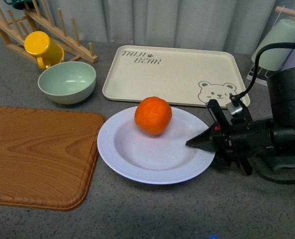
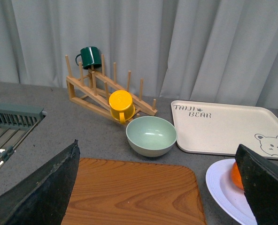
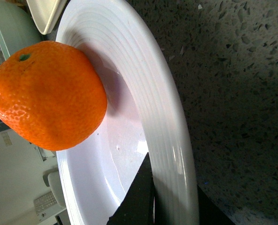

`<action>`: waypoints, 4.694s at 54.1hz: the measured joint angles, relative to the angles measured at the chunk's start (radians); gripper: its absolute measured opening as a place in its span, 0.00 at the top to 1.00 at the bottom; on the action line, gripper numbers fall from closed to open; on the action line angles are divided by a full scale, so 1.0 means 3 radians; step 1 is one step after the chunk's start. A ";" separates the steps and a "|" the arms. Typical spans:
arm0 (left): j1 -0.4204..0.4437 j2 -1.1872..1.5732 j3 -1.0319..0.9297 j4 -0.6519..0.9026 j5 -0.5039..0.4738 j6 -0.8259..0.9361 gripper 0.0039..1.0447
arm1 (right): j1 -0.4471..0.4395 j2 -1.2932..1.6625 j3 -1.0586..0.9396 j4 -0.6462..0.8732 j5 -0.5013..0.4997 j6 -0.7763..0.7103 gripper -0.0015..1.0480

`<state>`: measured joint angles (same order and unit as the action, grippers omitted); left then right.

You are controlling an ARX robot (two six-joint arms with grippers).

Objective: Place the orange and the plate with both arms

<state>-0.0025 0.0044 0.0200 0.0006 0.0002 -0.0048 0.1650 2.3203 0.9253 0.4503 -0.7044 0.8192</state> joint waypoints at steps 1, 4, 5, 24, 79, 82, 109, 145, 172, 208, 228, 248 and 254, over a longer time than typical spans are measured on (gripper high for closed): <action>0.0000 0.0000 0.0000 0.0000 0.0000 0.0000 0.06 | 0.0001 0.0000 -0.0009 0.0020 0.0000 0.0003 0.96; 0.0000 0.0000 0.0000 0.0000 -0.0001 0.0000 0.06 | 0.0011 -0.0014 -0.0060 0.0112 0.0017 0.0009 0.96; 0.0000 0.0000 0.0000 0.0000 -0.0001 0.0000 0.06 | 0.0014 -0.0019 -0.0071 0.0131 0.0024 0.0014 0.96; 0.0000 0.0000 0.0000 0.0000 -0.0001 0.0000 0.06 | 0.0031 -0.0478 -0.0622 0.0810 0.0080 0.0282 0.96; 0.0000 -0.0001 0.0000 0.0000 0.0000 -0.0001 0.06 | -0.0215 0.0467 0.2163 -0.0665 0.0621 0.0155 0.96; -0.0001 -0.0001 0.0000 0.0000 0.0000 0.0000 0.06 | -0.0193 0.0593 0.2338 -0.0749 0.0660 0.0163 0.96; 0.0000 -0.0001 0.0000 0.0000 -0.0001 0.0000 0.06 | -0.0045 0.1106 0.3180 -0.1401 0.1099 0.0029 0.71; -0.0001 -0.0001 0.0000 0.0000 0.0000 0.0000 0.06 | -0.0198 -0.1425 0.0314 0.0072 0.2785 -0.1518 0.09; -0.0001 -0.0004 0.0000 0.0000 -0.0001 0.0000 0.06 | -0.0055 -0.3512 -0.2210 0.1006 0.3086 -0.2424 0.16; 0.0000 -0.0004 0.0000 0.0000 -0.0001 0.0000 0.06 | -0.0542 -0.5184 -0.3033 0.0940 0.2359 -0.2720 0.99; 0.0000 -0.0004 0.0000 0.0000 -0.0001 0.0000 0.06 | -0.0542 -0.6023 -0.3066 0.0187 0.2352 -0.2720 0.99; 0.0000 -0.0004 0.0000 0.0000 -0.0001 0.0000 0.06 | -0.0542 -0.6690 -0.3067 -0.0448 0.2351 -0.2720 0.99; 0.0000 -0.0004 0.0000 0.0000 -0.0001 0.0000 0.06 | -0.0542 -0.6811 -0.3067 -0.0567 0.2351 -0.2720 0.99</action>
<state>-0.0025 0.0032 0.0200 0.0006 -0.0002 -0.0048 0.0025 0.2771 0.0051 0.2802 0.0010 0.0032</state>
